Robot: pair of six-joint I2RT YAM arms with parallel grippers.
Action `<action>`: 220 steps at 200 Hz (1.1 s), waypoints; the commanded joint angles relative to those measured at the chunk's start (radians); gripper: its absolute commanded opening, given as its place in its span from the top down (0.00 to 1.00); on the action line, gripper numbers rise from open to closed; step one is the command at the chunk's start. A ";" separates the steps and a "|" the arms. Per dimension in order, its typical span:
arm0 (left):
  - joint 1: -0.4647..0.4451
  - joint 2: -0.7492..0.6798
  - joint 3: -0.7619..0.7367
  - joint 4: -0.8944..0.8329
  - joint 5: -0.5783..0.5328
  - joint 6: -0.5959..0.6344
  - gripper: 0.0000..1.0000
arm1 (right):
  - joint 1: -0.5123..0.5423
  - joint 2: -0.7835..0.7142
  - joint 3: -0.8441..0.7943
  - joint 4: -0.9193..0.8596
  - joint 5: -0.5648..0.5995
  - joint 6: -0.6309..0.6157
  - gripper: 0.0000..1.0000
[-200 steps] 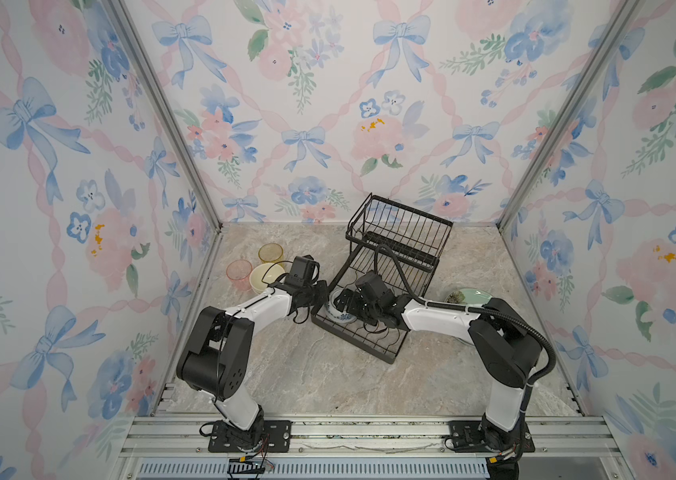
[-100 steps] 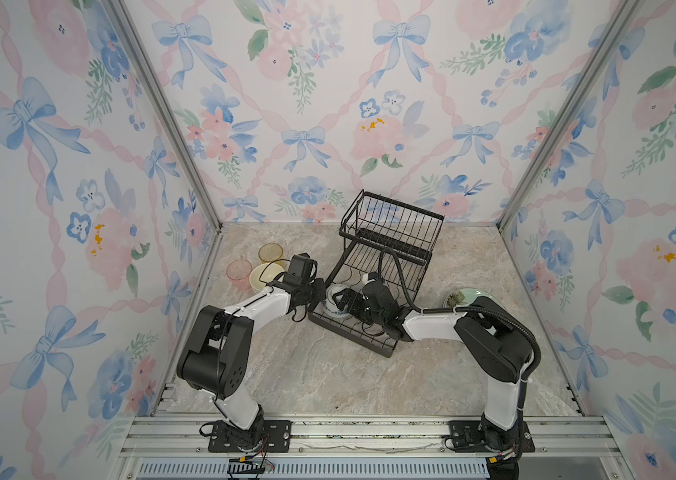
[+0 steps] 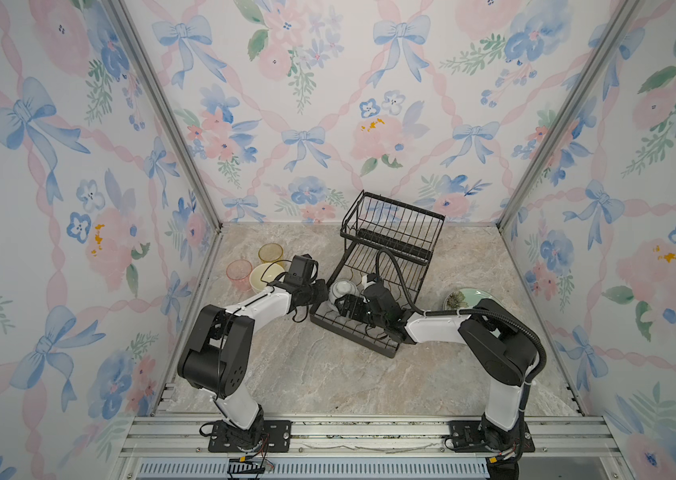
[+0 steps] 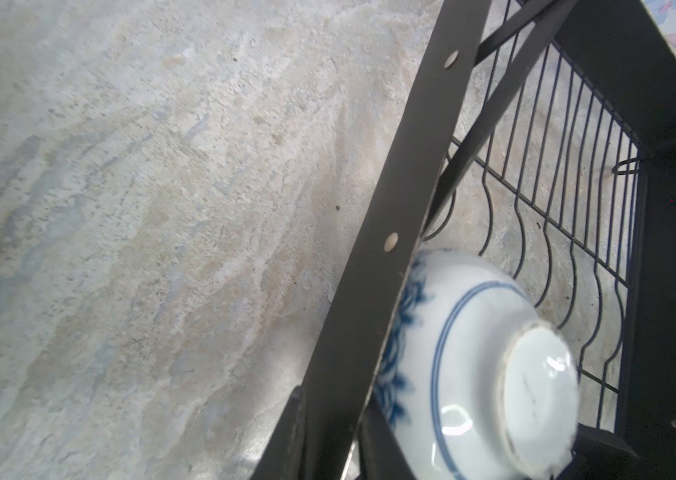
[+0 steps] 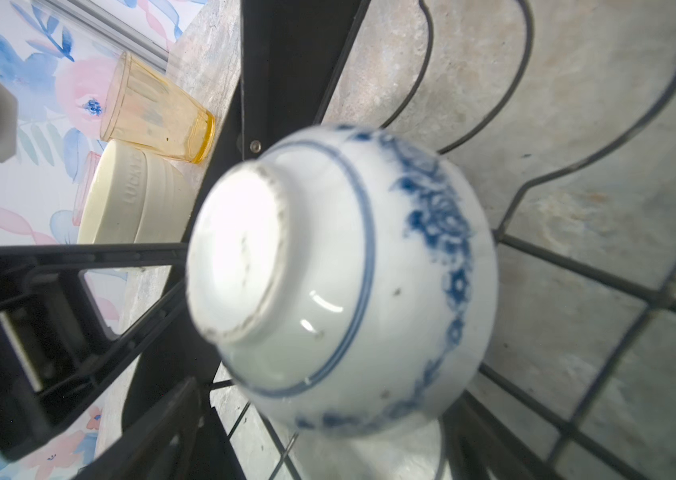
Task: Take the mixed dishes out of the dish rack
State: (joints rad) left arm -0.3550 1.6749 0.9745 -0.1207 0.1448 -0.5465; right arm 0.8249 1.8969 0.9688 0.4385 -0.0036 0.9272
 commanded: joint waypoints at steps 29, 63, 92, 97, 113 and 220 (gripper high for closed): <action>-0.029 0.053 -0.016 -0.097 0.088 -0.033 0.79 | 0.055 -0.088 0.027 0.089 -0.051 -0.072 0.13; -0.029 0.054 -0.017 -0.096 0.091 -0.032 0.79 | 0.040 -0.099 0.034 0.032 -0.017 -0.062 0.06; -0.028 0.042 -0.012 -0.097 0.088 -0.032 0.80 | 0.036 -0.173 0.077 -0.185 0.038 -0.134 0.07; -0.026 0.042 -0.010 -0.097 0.090 -0.032 0.80 | 0.035 -0.185 0.082 -0.219 0.045 -0.147 0.07; -0.026 0.044 -0.004 -0.097 0.090 -0.033 0.80 | 0.019 -0.211 0.099 -0.286 0.034 -0.169 0.07; -0.012 -0.016 0.009 -0.096 0.056 -0.061 0.35 | -0.068 -0.115 0.211 -0.546 -0.001 -0.332 0.01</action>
State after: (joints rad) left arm -0.3706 1.6794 0.9764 -0.1898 0.2028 -0.5922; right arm 0.7757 1.7599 1.1419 -0.0269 -0.0032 0.6624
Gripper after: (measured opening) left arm 0.636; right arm 0.984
